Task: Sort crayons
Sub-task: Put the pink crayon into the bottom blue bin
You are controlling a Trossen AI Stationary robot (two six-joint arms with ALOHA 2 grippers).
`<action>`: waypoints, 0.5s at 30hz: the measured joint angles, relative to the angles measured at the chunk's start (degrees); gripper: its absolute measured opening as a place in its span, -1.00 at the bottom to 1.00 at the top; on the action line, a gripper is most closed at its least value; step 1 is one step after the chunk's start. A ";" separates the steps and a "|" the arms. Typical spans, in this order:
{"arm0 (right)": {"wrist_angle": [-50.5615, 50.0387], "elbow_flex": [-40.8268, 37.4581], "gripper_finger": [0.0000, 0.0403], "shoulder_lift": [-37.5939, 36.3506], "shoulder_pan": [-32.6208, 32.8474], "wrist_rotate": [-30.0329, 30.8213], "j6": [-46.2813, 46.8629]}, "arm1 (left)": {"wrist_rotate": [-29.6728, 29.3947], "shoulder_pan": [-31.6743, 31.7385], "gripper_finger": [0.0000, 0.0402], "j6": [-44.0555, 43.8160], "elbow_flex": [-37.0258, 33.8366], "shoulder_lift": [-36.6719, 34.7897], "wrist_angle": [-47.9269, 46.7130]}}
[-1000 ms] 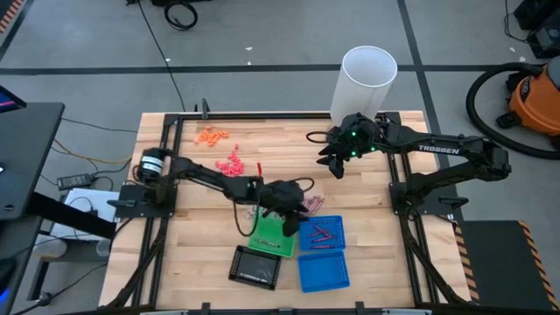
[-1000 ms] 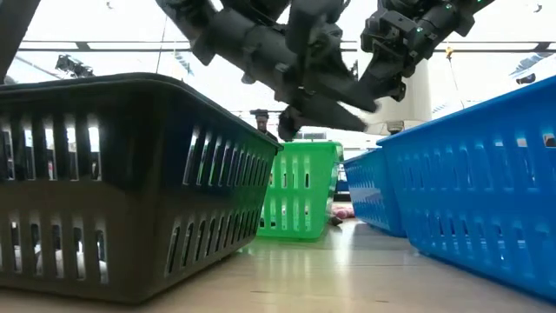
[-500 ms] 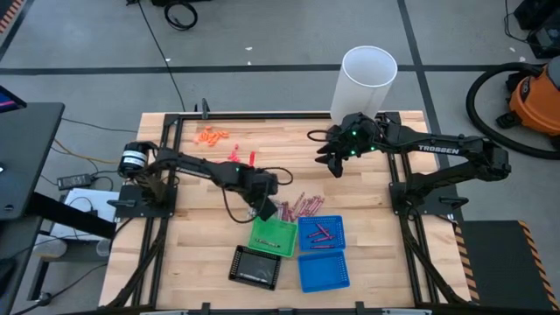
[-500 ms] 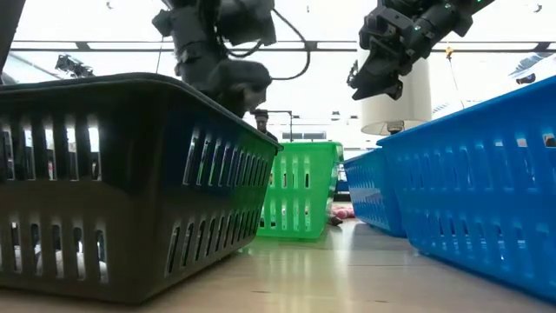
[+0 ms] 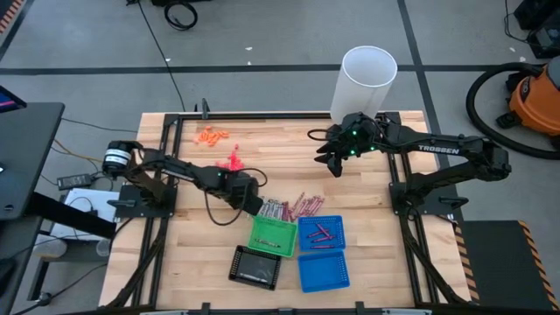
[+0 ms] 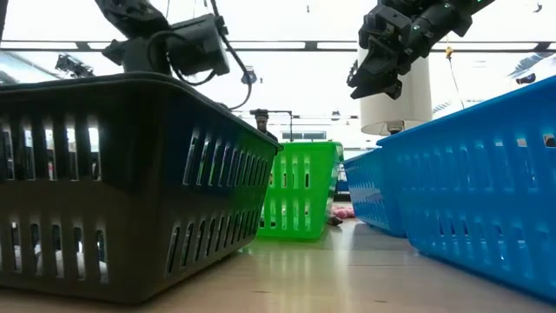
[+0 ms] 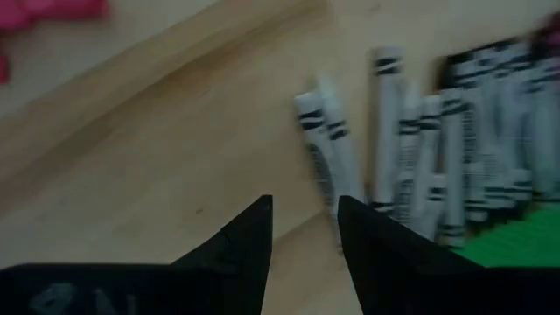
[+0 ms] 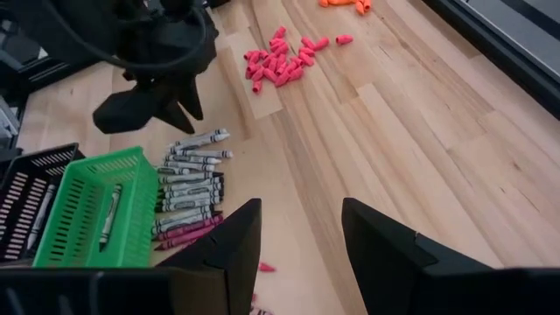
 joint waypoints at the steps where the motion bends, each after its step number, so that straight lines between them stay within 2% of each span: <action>1: 0.03 0.00 -0.16 0.00 0.00 0.01 -0.01 | -0.08 0.17 -0.30 0.81 0.42 -0.05 1.39; 7: 0.69 0.00 -0.16 0.00 0.00 0.22 0.02 | -4.60 0.37 -0.30 7.48 6.63 2.68 2.65; 12: -0.73 0.01 -0.16 0.07 -0.01 0.70 -0.08 | -4.73 1.19 -0.30 15.08 14.47 9.58 1.70; 15: -5.04 0.00 -0.16 0.91 0.10 0.66 -2.32 | -4.74 1.89 -0.30 19.06 19.35 13.66 2.34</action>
